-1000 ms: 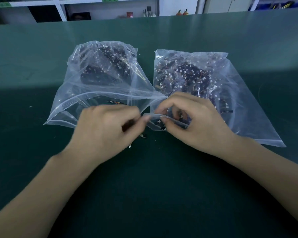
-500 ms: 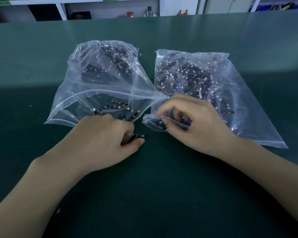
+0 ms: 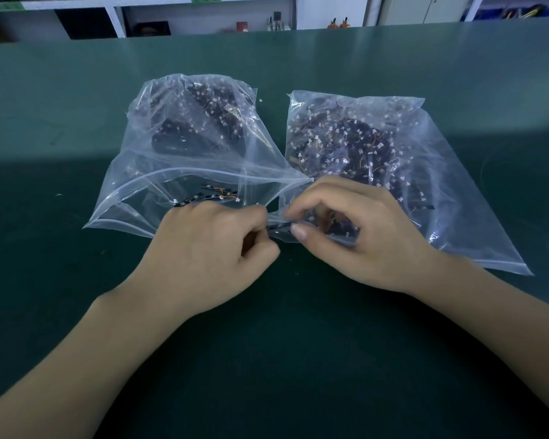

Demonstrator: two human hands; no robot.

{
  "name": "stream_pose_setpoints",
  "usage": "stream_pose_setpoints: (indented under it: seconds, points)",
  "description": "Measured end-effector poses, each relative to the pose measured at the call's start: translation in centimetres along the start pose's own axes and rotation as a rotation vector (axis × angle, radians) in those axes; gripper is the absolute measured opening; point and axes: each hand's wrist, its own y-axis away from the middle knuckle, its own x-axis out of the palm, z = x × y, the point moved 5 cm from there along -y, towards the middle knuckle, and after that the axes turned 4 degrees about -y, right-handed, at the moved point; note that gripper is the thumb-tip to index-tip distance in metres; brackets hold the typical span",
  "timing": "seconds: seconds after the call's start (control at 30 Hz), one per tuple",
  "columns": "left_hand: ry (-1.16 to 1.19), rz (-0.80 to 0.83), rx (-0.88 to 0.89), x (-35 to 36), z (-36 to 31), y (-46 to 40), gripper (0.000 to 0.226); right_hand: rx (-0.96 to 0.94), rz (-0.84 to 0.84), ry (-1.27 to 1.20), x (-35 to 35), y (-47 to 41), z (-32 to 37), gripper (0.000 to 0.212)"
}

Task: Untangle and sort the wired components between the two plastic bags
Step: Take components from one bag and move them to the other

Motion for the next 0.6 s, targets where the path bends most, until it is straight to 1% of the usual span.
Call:
stream_pose_setpoints:
  seconds: [0.17, 0.3, 0.4, 0.5, 0.6]
  points:
    - [0.106, -0.036, -0.012, -0.1, -0.29, 0.08, 0.028, -0.04, -0.007, 0.005, 0.17, -0.06, 0.17, 0.003]
    - [0.183, -0.067, -0.027, -0.31, -0.44, 0.11, 0.027, -0.038, -0.032, -0.011, -0.05, -0.16, 0.22, 0.006]
    - [0.252, -0.12, -0.028, -0.5, -0.46, 0.21, 0.025, -0.03, -0.06, 0.015, -0.21, -0.15, 0.23, 0.007]
    - [0.312, -0.142, -0.017, -0.42, -0.4, 0.26, 0.036, -0.008, -0.108, 0.019, -0.47, -0.21, 0.08, 0.009]
    - [0.33, -0.147, -0.004, -0.43, -0.62, 0.33, 0.048, 0.031, -0.138, -0.032, -0.72, -0.31, -0.17, 0.01]
